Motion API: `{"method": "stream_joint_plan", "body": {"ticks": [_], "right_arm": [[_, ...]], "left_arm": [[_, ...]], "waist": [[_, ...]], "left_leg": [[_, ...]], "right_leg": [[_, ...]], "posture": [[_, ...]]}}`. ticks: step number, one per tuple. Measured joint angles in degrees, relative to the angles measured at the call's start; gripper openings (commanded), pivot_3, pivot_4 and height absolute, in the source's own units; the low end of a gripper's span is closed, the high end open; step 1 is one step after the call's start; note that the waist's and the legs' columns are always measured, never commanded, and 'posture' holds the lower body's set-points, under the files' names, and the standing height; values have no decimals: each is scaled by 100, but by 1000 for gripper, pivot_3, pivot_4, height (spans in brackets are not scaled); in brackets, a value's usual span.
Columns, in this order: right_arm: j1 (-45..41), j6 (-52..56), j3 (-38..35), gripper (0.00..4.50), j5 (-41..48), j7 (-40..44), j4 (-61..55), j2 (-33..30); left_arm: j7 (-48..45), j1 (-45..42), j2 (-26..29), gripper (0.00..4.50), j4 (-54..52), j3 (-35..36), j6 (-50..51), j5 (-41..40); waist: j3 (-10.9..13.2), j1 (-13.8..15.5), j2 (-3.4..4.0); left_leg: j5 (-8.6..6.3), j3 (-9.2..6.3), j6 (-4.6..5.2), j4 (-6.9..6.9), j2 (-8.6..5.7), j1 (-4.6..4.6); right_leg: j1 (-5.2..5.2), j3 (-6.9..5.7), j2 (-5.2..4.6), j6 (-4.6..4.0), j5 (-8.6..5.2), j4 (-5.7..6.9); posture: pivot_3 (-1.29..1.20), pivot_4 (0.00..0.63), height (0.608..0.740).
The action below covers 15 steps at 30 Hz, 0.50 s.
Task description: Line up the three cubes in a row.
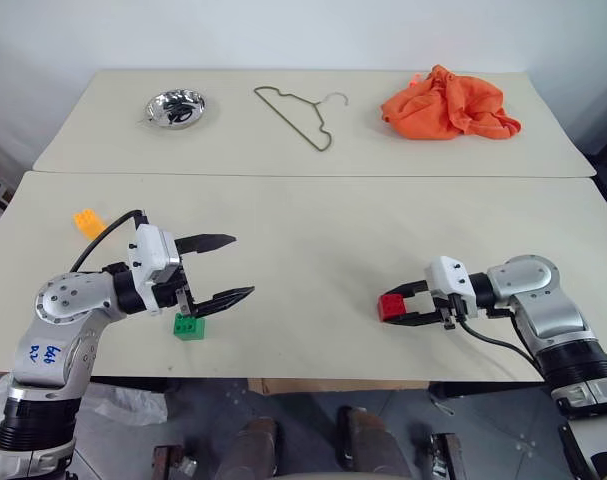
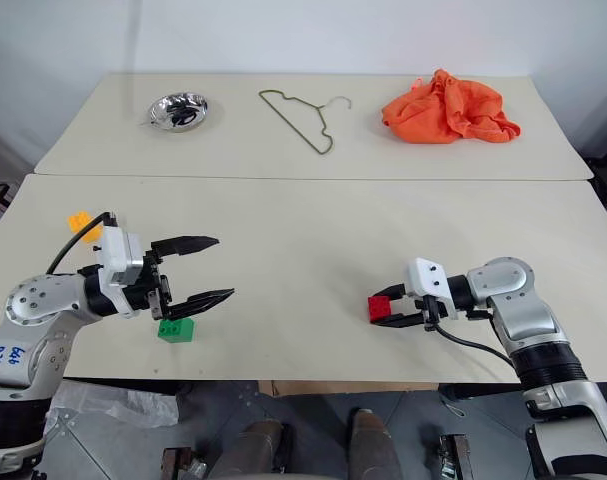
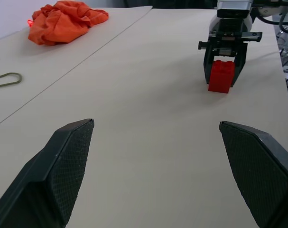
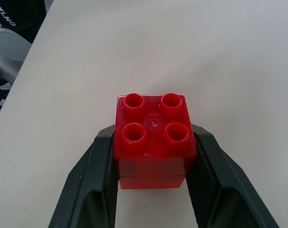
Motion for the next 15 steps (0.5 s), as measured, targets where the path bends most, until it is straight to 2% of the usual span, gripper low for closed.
{"method": "stream_joint_plan", "body": {"ticks": [5, 9, 14, 15], "right_arm": [[-86, -114, 14, 1512, 0, 91, 206, 7], [-177, 214, 89, 2811, -125, 83, 418, -24], [-289, -238, -134, 4464, -87, 119, 601, -7], [-289, -265, -189, 4464, -2, 140, 600, -7]], "left_arm": [[-18, -46, 0, 4500, 14, -42, 1, 0], [-35, -46, 5, 4500, 18, -22, 84, -40], [281, 92, -181, 4500, 409, 538, 69, -145], [318, 134, -191, 4500, 468, 607, 51, -146]], "waist": [[0, 1, 0], [0, 4, 0], [0, -25, 0], [0, -24, 0]], "left_leg": [[0, 0, 0, 10, 0, 6], [0, -2, 0, 13, 0, 6], [-1, 3, -5, 6, 6, 5], [-1, 4, -5, 5, 7, 4]], "right_leg": [[10, 3, -2, 0, 0, -4], [9, 9, -3, 0, 0, -3], [-2, 1, 5, -2, -1, 3], [-3, 0, 6, -2, -1, 4]], "posture": [[0, 150, 740], [0, 150, 740], [0, 150, 740], [0, 150, 740]]}}
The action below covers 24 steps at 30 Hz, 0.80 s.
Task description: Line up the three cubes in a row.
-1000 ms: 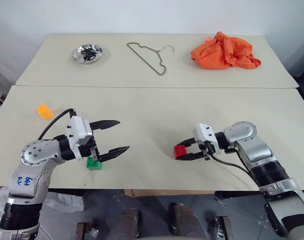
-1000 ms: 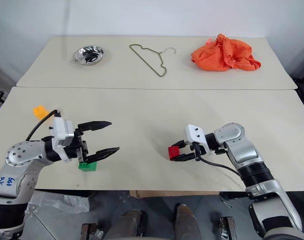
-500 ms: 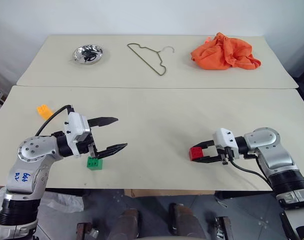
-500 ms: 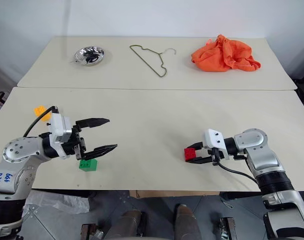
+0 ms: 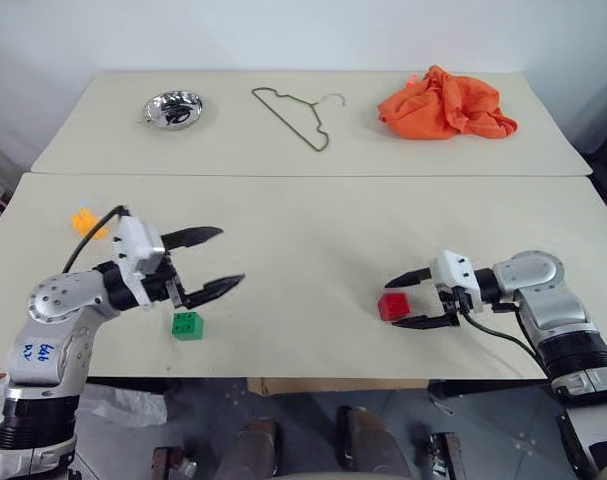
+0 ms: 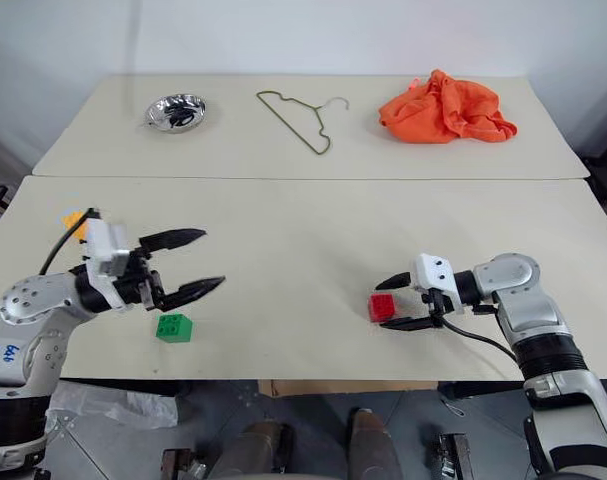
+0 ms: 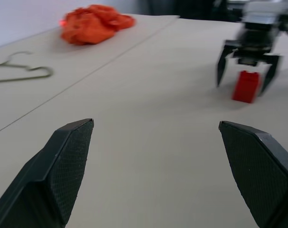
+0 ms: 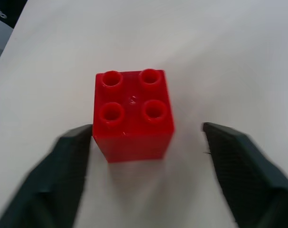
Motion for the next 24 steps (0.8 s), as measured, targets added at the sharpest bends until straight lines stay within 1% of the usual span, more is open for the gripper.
{"method": "stream_joint_plan", "body": {"ticks": [2, 6, 10, 14, 17, 20, 22, 24], "right_arm": [[13, -103, -172, 4464, 350, 49, -66, -17], [40, -60, -281, 4464, 999, 62, -344, -236], [245, 35, -386, 4464, 1877, 62, -838, -239], [600, 13, -362, 4464, 2335, 64, -1171, -232], [1023, -254, -363, 4464, 2528, 83, -1258, -234], [1262, -537, -324, 4464, 2536, 104, -1010, -389], [1259, -753, -327, 4464, 2590, 116, -915, -479], [1260, -972, -315, 4464, 2635, 124, -800, -536]], "left_arm": [[96, 241, -32, 4500, 44, 302, 0, -90], [60, 892, 3, 4500, 355, 1070, -109, -222], [-59, 1651, 121, 4500, 929, 1954, -216, -308], [-113, 2073, 231, 4500, 1579, 2623, -368, -324], [-433, 2788, 316, 4500, 1935, 2827, -657, -199], [-916, 3398, 369, 4500, 1985, 2647, -749, -39], [-1107, 3446, 390, 4500, 1892, 2464, -859, 36], [-1121, 3210, 376, 4500, 1721, 2264, -980, 39]], "waist": [[0, -4, 0], [0, 6, 0], [0, 12, 0], [0, 46, 0], [-1, 25, -2], [-1, 23, -2], [-1, 48, -2], [-1, 90, -2]], "left_leg": [[0, 1, 0, -1, 1, -1], [-1, 0, 0, -1, 2, -2], [-3, -3, -3, -3, 7, 0], [-8, -6, 4, 1, 4, 2], [-21, -5, 15, -2, 4, 6], [-29, 3, 26, 0, 0, 5], [-30, -3, 25, 0, 0, 9], [-29, -7, 21, 1, 1, 11]], "right_leg": [[-1, 2, -1, 0, 0, 17], [0, 6, -4, -2, -1, 8], [3, 10, -4, -8, -4, -8], [12, 7, -12, -9, -5, -11], [17, 9, -13, -9, -5, -15], [17, 13, -21, -9, -5, -24], [24, 7, -23, -10, -5, -24], [26, 4, -23, -10, -5, -22]], "posture": [[0, 150, 740], [0, 150, 740], [0, 150, 740], [0, 150, 740], [0, 150, 740], [0, 150, 740], [0, 150, 740], [0, 150, 740]]}}
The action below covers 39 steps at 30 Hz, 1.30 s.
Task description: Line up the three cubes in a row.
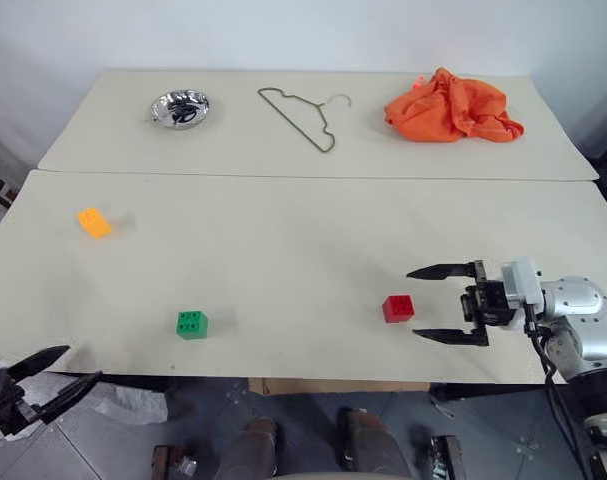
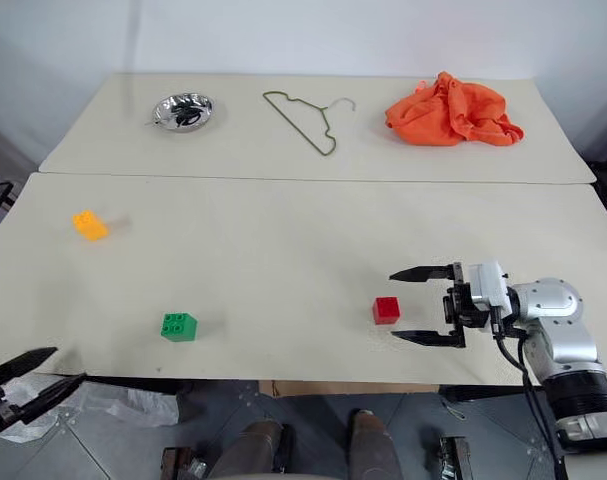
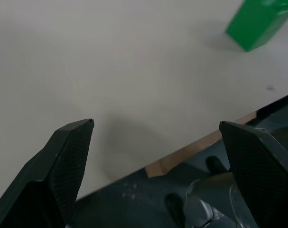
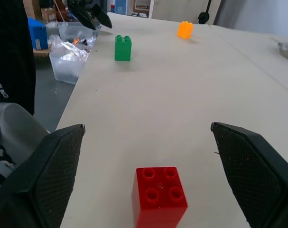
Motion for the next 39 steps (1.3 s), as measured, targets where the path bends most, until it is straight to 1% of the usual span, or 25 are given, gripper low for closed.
{"method": "stream_joint_plan", "body": {"ticks": [4, 9, 13, 17, 20, 22, 27, 28, 31, 33, 34, 37, 39], "right_arm": [[11, -258, 43, 4464, 17, 10, 330, -221], [76, -327, 14, 4464, -6, 14, 566, -336], [282, -320, -110, 4464, -67, 14, 621, -449], [515, -309, -288, 4464, -98, 14, 595, -449], [591, -283, -400, 4500, -166, 14, 535, -445], [660, -231, -532, 4500, -233, 14, 463, -443], [847, -37, -781, 4500, -384, 2, 194, -443], [878, 5, -832, 4500, -403, -6, 146, -443], [998, 144, -1007, 4500, -466, -30, -19, -443], [1088, 213, -1098, 4500, -519, -55, -102, -443], [1117, 262, -1158, 4500, -540, -79, -178, -441], [1200, 320, -1338, 4500, -575, -114, -374, -437], [1273, 384, -1454, 4500, -610, -154, -394, -439]], "left_arm": [[14, -546, -52, 4500, -304, -401, -215, 24], [-16, -1118, -118, 4500, -607, -1207, -331, 188], [-315, -1450, 29, 4500, -508, -1649, -396, 322], [-573, -1786, 147, 4500, -150, -1898, -440, 361], [-704, -2002, 156, 3908, -8, -2094, -463, 421], [-806, -2157, 165, 3327, 90, -2241, -485, 479], [-988, -2451, 233, 1691, 91, -2404, -494, 509], [-1023, -2517, 282, 1478, 81, -2466, -470, 509], [-1110, -2862, 323, 1479, -38, -2691, -198, 496], [-1048, -3429, 195, 1479, -59, -2954, 173, 470], [-1010, -3912, 6, 1479, -67, -3135, 348, 452], [-1022, -4815, -359, 1479, -2, -3694, 539, 550], [-993, -5564, -876, 1479, 403, -4148, 589, 801]], "waist": [[-1, 0, 2], [-2, -75, 4], [-2, -82, 4], [-2, -67, 5], [-2, -66, 5], [-2, -65, 5], [-2, -67, 5], [-2, -66, 5], [-3, -57, 6], [-2, 12, 6], [-2, 77, 6], [-2, 95, 6], [-2, 123, 6]], "left_leg": [[1, 3, -3, 0, 0, 3], [0, 5, -4, 0, 2, 1], [1, 9, -6, 1, 7, 2], [2, 9, -8, 3, 6, 2], [2, 9, -7, 4, 5, 1], [2, 8, -8, 3, 6, 1], [2, 8, -7, 4, 6, 1], [2, 8, -8, 4, 6, 1], [2, 8, -8, 6, 6, 0], [3, 1, -7, 21, 2, -8], [2, 1, -6, 35, -2, -12], [-5, 5, 1, 61, -4, -14], [-8, 7, 8, 83, -15, -22]], "right_leg": [[-2, 3, 2, 0, 0, 5], [-6, 2, 8, 0, 0, 7], [-7, 3, 14, 0, 0, 5], [-7, 4, 13, 0, 0, 8], [-7, 4, 13, 0, 0, 8], [-7, 2, 14, 0, 0, 9], [-7, 4, 14, 0, 0, 10], [-7, 3, 15, 0, 0, 10], [-7, 3, 15, 0, 0, 13], [-8, -3, 14, 2, 1, 17], [-7, -6, 15, 5, 3, 22], [-5, -11, 23, 6, 3, 56], [-5, -47, 40, 9, 4, 61]], "posture": [[0, 150, 740], [0, 150, 740], [0, 150, 740], [0, 150, 740], [0, 150, 740], [0, 150, 740], [0, 150, 740], [0, 150, 740], [0, 150, 740], [0, 150, 740], [0, 150, 740], [0, 150, 740], [0, 150, 740]]}}
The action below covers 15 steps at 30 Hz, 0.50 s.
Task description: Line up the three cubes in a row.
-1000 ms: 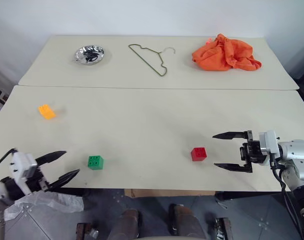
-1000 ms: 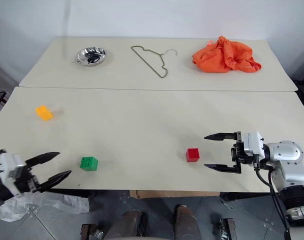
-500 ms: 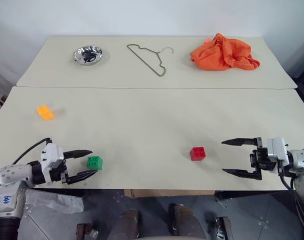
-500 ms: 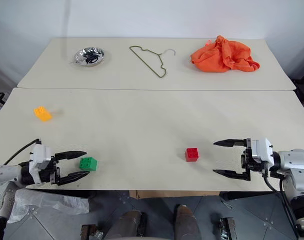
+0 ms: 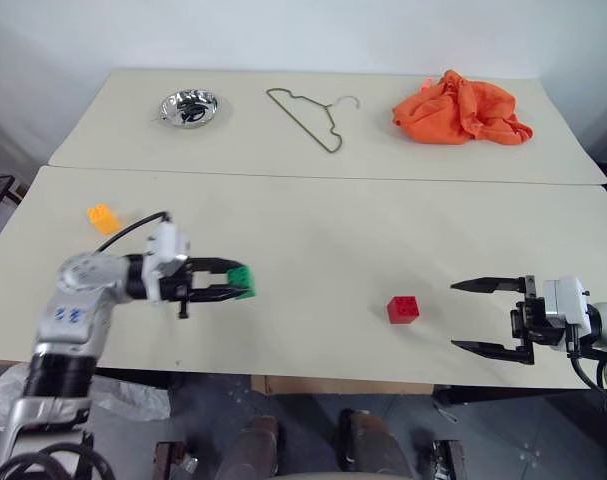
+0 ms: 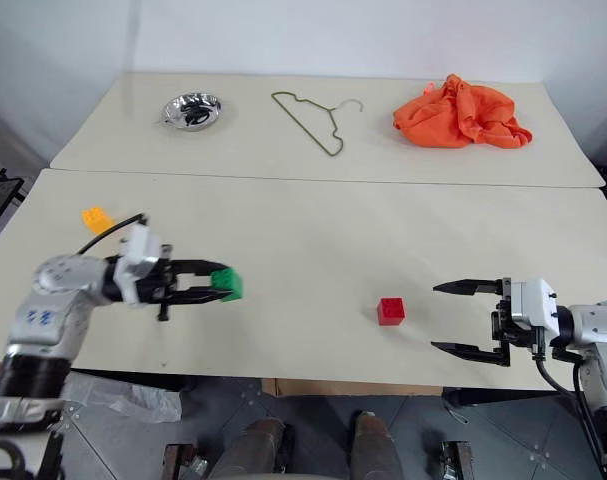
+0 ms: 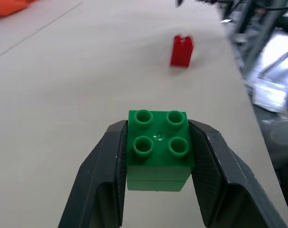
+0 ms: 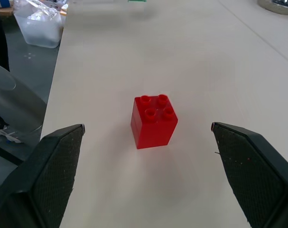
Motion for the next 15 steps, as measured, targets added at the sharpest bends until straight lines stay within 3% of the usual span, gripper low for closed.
{"method": "stream_joint_plan", "body": {"ticks": [3, 7, 15], "right_arm": [[38, 32, -140, 4500, -83, -87, -100, 0], [239, 109, -401, 4500, -113, -266, -238, 18], [351, 224, -528, 4500, -172, -435, -489, 95]], "left_arm": [[130, -706, -691, 1479, 285, -738, 15, 453], [391, -526, -836, 1479, 50, -1659, 266, 1206], [1093, -266, -1035, 1479, -850, -1893, 1045, 1530]], "waist": [[0, -23, -1], [1, -157, -2], [1, -54, -2]], "left_leg": [[-8, 8, 15, 9, -9, -1], [-14, 36, 17, -5, 14, 5], [-7, 36, 9, 14, 13, 17]], "right_leg": [[5, 4, -4, 9, 5, 1], [-8, 39, -2, 9, 4, 0], [0, 62, -6, 10, 5, -1]], "posture": [[0, 150, 740], [0, 150, 740], [0, 150, 740]]}}
